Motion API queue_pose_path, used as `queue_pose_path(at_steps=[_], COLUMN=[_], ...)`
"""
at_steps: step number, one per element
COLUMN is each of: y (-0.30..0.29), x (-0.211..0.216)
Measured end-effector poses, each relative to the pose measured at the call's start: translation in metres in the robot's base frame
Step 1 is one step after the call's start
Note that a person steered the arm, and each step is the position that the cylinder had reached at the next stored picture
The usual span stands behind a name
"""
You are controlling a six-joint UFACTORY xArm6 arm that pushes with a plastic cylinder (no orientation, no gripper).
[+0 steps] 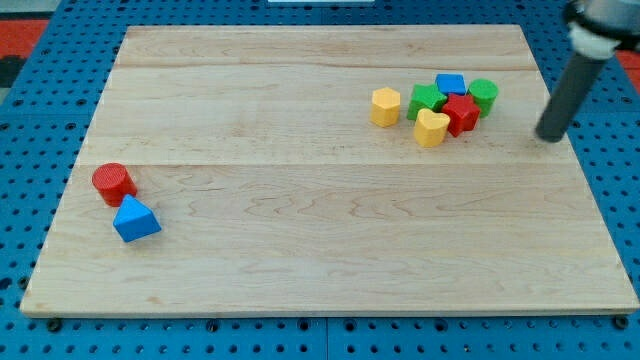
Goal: Slide the green star and yellow hexagon towards the center
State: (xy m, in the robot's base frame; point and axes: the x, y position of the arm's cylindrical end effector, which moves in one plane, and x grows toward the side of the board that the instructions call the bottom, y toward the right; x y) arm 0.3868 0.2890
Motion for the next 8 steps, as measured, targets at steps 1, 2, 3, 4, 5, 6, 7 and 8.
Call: queue_pose_path(at_steps=[1, 2, 3, 4, 5, 6, 7, 8], y=[-0.048, -0.064, -0.096, -0.134, -0.175, -0.191, -0.257, -0.297], x=[-0.020, -0.050, -0.055, -0.041, -0.032, -0.032, -0.032, -0.056])
